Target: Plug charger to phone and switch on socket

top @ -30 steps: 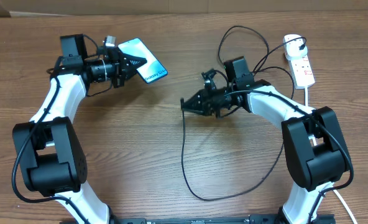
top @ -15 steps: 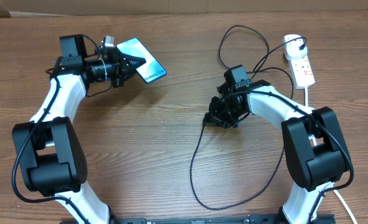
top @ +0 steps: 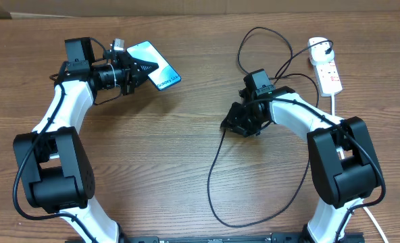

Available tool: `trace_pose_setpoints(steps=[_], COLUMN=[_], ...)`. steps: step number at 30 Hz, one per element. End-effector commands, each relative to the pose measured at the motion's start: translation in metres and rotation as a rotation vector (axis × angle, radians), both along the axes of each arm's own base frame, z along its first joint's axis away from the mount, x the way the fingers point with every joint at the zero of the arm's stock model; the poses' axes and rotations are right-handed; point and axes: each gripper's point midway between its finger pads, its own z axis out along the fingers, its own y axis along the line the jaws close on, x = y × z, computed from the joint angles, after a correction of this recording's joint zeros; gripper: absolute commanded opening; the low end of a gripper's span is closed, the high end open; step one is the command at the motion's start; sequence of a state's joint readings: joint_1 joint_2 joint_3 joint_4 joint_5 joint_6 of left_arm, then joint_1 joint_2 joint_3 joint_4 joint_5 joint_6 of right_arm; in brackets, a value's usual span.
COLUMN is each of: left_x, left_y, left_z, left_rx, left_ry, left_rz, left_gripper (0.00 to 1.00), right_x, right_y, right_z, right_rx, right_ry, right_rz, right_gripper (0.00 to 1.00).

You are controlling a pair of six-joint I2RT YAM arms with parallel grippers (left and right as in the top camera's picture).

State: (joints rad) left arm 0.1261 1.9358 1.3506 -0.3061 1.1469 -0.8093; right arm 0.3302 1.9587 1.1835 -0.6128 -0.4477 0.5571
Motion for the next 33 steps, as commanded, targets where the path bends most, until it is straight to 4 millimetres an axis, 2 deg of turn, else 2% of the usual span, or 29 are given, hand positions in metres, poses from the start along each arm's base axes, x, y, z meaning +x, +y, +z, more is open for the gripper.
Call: trace_pose_setpoints(steps=[1, 9, 13, 19, 23, 28, 33], left_x=[-0.001, -0.002, -0.002, -0.002, -0.004, -0.004, -0.004], left_y=[-0.003, -0.004, -0.004, -0.004, -0.005, -0.005, -0.005], left_z=[0.013, 0.015, 0.015, 0.015, 0.017, 0.017, 0.017], left_rx=[-0.012, -0.027, -0.026, -0.026, -0.036, -0.038, -0.038], left_ry=[-0.054, -0.056, -0.056, -0.056, -0.058, -0.058, -0.058], left_rz=[-0.029, -0.041, -0.041, -0.041, -0.049, -0.051, -0.051], left_gripper=[0.04, 0.04, 0.04, 0.04, 0.04, 0.04, 0.04], right_x=[0.016, 0.017, 0.016, 0.012, 0.010, 0.013, 0.015], right_y=[-0.003, -0.014, -0.012, 0.002, -0.001, -0.005, -0.005], right_z=[0.009, 0.003, 0.003, 0.001, -0.002, -0.004, -0.008], right_rx=[0.011, -0.064, -0.061, -0.079, -0.117, -0.143, -0.143], right_ry=[-0.040, -0.024, -0.017, -0.027, -0.022, -0.037, -0.041], right_rz=[-0.060, -0.127, -0.139, -0.129, -0.149, -0.158, -0.159], right_gripper=[0.34, 0.26, 0.26, 0.25, 0.25, 0.20, 0.20])
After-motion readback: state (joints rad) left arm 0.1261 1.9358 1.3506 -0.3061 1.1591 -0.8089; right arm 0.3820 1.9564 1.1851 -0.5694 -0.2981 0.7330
